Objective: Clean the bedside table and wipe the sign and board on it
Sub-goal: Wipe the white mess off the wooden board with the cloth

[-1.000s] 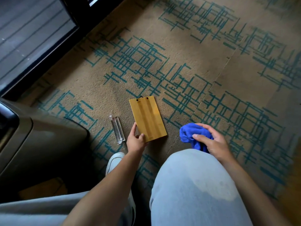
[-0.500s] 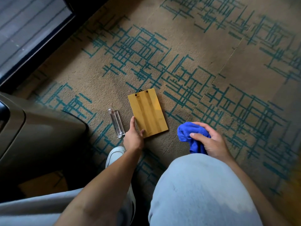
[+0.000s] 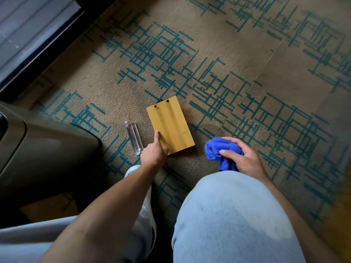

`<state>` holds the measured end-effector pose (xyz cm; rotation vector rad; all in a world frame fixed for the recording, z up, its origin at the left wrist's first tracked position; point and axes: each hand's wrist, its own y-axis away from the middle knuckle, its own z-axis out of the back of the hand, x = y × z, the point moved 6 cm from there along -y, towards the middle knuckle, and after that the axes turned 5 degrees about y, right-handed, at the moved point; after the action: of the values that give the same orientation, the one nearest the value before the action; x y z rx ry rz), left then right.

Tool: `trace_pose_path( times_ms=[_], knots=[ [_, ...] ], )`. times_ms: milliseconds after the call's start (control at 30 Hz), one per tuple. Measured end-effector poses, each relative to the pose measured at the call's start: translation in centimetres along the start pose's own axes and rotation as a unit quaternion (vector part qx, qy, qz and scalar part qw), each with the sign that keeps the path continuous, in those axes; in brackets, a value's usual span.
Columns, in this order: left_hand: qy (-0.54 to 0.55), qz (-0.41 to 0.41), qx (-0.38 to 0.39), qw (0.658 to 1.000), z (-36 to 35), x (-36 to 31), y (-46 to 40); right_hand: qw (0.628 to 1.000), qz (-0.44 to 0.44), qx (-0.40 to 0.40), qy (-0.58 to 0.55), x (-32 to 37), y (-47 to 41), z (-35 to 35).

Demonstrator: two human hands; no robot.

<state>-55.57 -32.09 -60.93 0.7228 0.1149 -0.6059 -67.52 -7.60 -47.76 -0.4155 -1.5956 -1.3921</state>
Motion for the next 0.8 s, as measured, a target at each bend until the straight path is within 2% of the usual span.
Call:
trace_pose_path(
  times_ms=[67,200,333,467,600,800],
  knots=[
    [-0.016,-0.031,-0.039,0.999,2.1,-0.5,-0.1,1.000,0.003,0.005,0.003,-0.1,-0.2,-0.3],
    [0.048,-0.098,-0.183,0.977,8.3,-1.7,0.8,1.000,0.004,0.010,-0.001,0.0,-0.4,-1.3],
    [0.098,-0.081,-0.253,0.959,13.0,-0.2,0.4,1.000,0.005,0.020,-0.010,0.6,-0.8,-2.6],
    [0.081,-0.022,-0.249,0.965,14.2,3.7,-0.4,0.999,0.014,0.033,0.004,1.0,-2.2,-3.9],
    [0.036,0.029,-0.195,0.980,12.5,6.7,0.0,0.999,0.011,0.045,0.001,1.7,-3.4,-5.4],
    [0.032,0.037,-0.168,0.985,10.5,6.8,0.4,0.995,0.043,0.080,0.034,3.5,-4.5,-8.3]
  ],
)
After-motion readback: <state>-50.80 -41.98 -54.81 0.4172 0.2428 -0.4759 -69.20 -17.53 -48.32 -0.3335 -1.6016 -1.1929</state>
